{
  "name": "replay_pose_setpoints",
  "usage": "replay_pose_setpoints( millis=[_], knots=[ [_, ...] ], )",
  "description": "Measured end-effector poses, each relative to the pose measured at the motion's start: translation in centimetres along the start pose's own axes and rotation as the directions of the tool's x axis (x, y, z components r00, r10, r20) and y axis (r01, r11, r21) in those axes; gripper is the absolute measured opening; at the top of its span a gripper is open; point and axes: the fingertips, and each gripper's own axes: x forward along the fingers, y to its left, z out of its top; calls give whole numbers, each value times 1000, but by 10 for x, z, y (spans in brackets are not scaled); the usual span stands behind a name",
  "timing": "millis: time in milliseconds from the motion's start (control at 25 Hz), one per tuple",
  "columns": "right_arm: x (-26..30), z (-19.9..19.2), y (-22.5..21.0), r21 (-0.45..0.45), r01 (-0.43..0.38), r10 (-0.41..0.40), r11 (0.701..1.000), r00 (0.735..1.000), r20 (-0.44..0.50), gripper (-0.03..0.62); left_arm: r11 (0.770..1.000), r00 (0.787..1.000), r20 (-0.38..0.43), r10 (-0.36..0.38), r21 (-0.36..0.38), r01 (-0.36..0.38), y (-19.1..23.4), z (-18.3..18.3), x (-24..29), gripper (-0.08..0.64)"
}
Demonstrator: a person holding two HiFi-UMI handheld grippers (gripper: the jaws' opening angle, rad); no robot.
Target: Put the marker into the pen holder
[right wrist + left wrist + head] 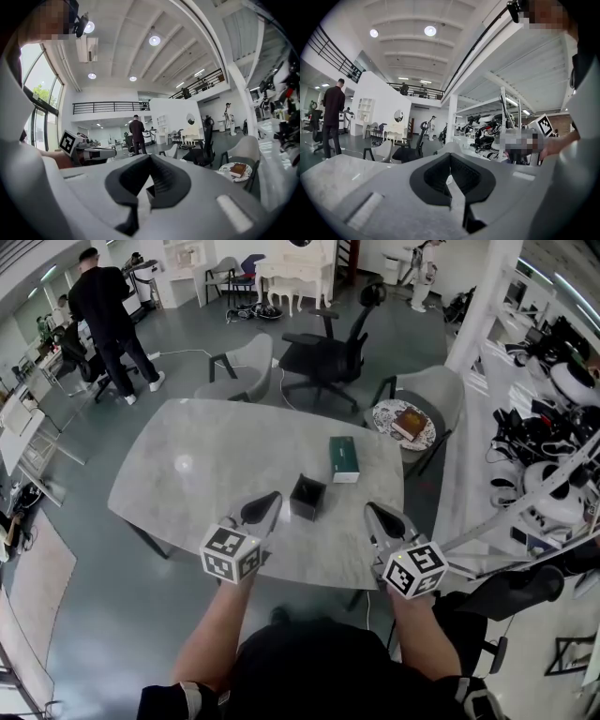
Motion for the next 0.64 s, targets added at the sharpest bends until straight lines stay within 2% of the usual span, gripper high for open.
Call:
replay_pose_setpoints(
  millis=[440,640],
  knots=[
    [8,-3,-6,0,1,-1,1000,1000,-11,2,997,997,-7,74,9,-74,11,-4,-2,9],
    [7,-9,-7,-4,7,-7,1000,1000,-15,2,998,998,-21,56,-1,-56,13,-12,-3,9]
  ],
)
